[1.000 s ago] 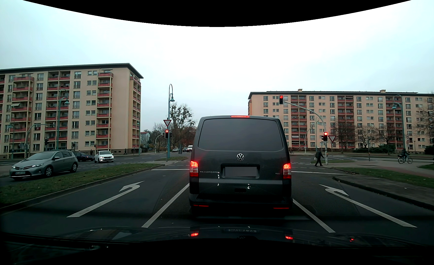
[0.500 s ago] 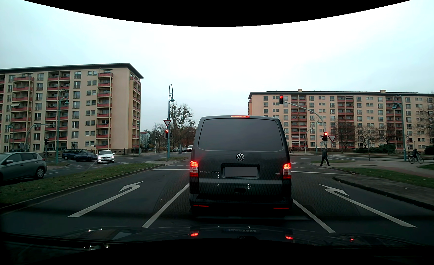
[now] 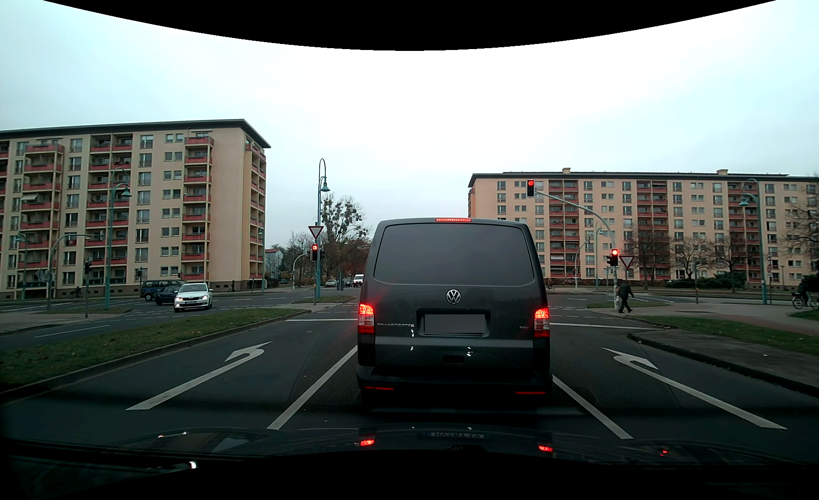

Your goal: Follow the waypoints while adhering to traffic rules and regulations

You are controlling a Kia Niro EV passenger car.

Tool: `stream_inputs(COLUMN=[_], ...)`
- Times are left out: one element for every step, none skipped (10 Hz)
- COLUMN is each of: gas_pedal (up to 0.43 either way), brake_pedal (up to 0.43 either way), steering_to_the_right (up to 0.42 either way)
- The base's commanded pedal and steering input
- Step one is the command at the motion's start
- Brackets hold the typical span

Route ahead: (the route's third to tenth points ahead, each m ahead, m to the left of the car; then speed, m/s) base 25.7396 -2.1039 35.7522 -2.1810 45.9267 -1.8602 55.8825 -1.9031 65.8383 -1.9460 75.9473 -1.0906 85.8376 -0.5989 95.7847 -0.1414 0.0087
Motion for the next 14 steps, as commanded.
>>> stream_inputs(gas_pedal=[0.000,0.000,0.000,0.000,0.000,0.000,0.000,0.000,0.000,0.000,0.000,0.000,0.000,0.000], brake_pedal=[0.384,0.378,0.378,0.378,0.378,0.378,0.378,0.378,0.378,0.378,0.378,0.372,0.378,0.378], steering_to_the_right=[0.005,0.004,0.005,0.004,0.004,0.004,0.004,0.004,0.004,0.004,0.004,0.004,0.004,0.004])
